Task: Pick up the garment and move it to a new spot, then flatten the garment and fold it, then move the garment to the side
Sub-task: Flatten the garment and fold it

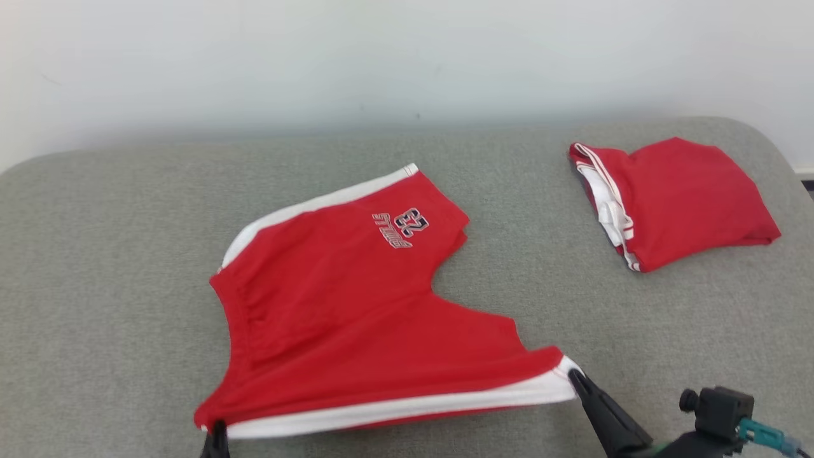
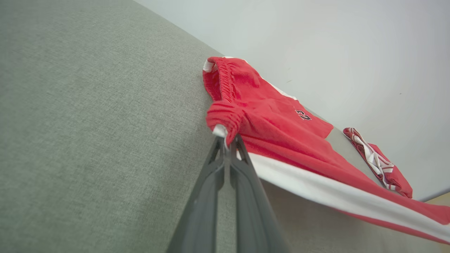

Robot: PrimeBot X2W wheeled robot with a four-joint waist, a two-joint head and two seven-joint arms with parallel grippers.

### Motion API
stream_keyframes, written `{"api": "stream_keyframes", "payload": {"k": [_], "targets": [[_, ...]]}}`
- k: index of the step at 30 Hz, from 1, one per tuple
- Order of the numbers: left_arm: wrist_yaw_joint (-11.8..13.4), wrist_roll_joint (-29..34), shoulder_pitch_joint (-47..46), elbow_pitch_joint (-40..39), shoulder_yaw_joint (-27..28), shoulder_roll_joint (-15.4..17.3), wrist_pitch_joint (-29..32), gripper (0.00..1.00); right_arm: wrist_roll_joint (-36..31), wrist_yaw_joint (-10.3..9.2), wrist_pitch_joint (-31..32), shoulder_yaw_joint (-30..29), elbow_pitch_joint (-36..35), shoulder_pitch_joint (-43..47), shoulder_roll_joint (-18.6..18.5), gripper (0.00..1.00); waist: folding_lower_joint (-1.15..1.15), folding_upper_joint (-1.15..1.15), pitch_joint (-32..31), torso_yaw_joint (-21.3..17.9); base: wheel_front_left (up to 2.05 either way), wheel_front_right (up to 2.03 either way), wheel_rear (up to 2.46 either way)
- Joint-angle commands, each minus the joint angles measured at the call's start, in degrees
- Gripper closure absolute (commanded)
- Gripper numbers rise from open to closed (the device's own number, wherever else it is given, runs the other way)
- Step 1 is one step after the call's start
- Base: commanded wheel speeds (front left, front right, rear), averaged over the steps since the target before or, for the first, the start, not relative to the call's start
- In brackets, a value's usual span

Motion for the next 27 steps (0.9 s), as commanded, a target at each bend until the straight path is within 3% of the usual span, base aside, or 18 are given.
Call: {"api": "stream_keyframes", "payload": {"k": [1, 7, 15, 22, 27], "targets": [[0.3, 0.5, 2.7, -0.1, 1.1, 0.0, -0.6, 1.0, -0.7, -0.1, 0.7, -2.2, -0.7, 2.6, 0.1, 1.0, 0.01, 0.02, -1.3, 1.4, 0.0, 0.0, 0.0], [-0.5, 1.6, 4.8, 0.3, 0.6, -0.8, -0.6, 1.0, -4.1, -0.1, 3.6, -6.3, -2.9, 7.1, 2.5, 1.0, 0.01, 0.02, -1.4, 2.3, 0.0, 0.0, 0.0], [-2.1, 4.3, 0.7, 0.6, -0.2, -0.5, -0.6, 1.0, -9.1, -0.1, 5.9, -9.3, -5.6, 4.2, 5.0, 1.0, 0.01, 0.02, -1.2, 2.7, 0.0, 0.0, 0.0], [-3.0, 5.6, -7.9, 0.3, 0.1, 1.4, 0.5, 1.0, -12.4, -0.1, 7.8, -10.6, -5.8, -4.5, 5.7, 1.0, 0.01, 0.02, 0.9, 3.2, 0.0, 0.0, 0.0], [-3.7, 5.5, -17.5, 2.8, 0.2, 1.6, 2.1, 1.0, -13.6, -0.1, 9.5, -10.4, -0.6, -16.5, 6.7, 1.0, 0.01, 0.02, 5.2, 4.0, 0.0, 0.0, 0.0]]}}
